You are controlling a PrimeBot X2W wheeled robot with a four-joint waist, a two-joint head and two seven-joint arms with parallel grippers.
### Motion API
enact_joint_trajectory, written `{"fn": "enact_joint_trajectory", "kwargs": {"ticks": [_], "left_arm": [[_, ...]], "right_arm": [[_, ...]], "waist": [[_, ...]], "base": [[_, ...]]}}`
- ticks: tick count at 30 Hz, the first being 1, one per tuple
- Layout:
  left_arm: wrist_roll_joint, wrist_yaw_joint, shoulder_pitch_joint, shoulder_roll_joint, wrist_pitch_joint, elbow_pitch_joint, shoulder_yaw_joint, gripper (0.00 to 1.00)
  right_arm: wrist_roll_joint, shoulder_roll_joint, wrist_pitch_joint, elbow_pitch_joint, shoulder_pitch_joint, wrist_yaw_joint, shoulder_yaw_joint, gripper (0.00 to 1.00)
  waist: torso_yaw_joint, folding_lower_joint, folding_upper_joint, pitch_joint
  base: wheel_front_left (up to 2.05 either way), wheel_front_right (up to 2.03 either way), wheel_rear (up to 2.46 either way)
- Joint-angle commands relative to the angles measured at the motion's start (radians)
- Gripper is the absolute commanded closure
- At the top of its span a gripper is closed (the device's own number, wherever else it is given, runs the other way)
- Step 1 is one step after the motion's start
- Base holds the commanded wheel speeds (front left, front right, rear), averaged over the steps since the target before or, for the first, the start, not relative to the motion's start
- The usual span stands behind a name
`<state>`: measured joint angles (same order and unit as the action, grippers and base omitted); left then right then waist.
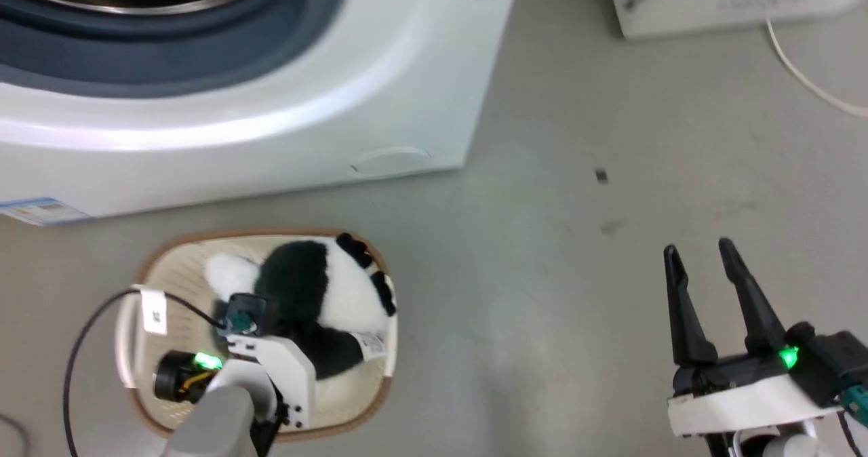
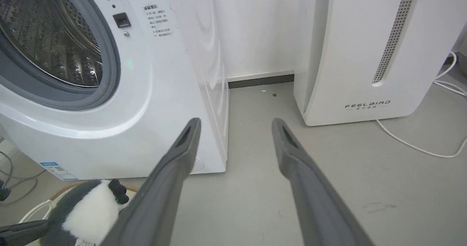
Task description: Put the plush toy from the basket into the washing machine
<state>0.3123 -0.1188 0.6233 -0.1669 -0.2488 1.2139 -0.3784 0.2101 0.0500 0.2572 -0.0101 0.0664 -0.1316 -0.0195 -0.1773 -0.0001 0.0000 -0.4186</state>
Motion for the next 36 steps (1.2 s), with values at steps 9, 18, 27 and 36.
{"fn": "enact_joint_trajectory", "kwargs": {"ticks": [9, 18, 27, 36], "left_arm": [[0.023, 0.015, -0.198, 0.007, -0.013, -0.336, 0.084, 1.0], [-0.029, 0.048, -0.325, -0.009, -0.013, -0.692, 0.2, 1.0], [-0.101, 0.039, -0.311, -0.053, -0.013, -1.005, 0.307, 1.0], [-0.103, 0.025, -0.104, -0.153, 0.003, -1.072, 0.381, 1.0]], "right_arm": [[-0.029, 0.0, 0.005, -0.011, -0.06, 0.001, 0.012, 0.0], [-0.034, 0.0, 0.005, -0.018, -0.084, 0.001, 0.004, 0.0], [-0.02, 0.0, 0.005, -0.056, -0.057, 0.001, -0.016, 0.0], [0.003, 0.0, 0.005, -0.112, 0.002, 0.001, -0.023, 0.0]], "waist": [[0.113, 0.0001, 0.0, 0.175], [0.114, 0.0001, 0.0, 0.215], [0.059, 0.0001, 0.0, 0.137], [-0.007, 0.0001, 0.0, -0.038]], "base": [[0.0, 0.0, 0.0], [0.0, 0.0, 0.0], [0.0, 0.0, 0.0], [0.0, 0.0, 0.0]]}}
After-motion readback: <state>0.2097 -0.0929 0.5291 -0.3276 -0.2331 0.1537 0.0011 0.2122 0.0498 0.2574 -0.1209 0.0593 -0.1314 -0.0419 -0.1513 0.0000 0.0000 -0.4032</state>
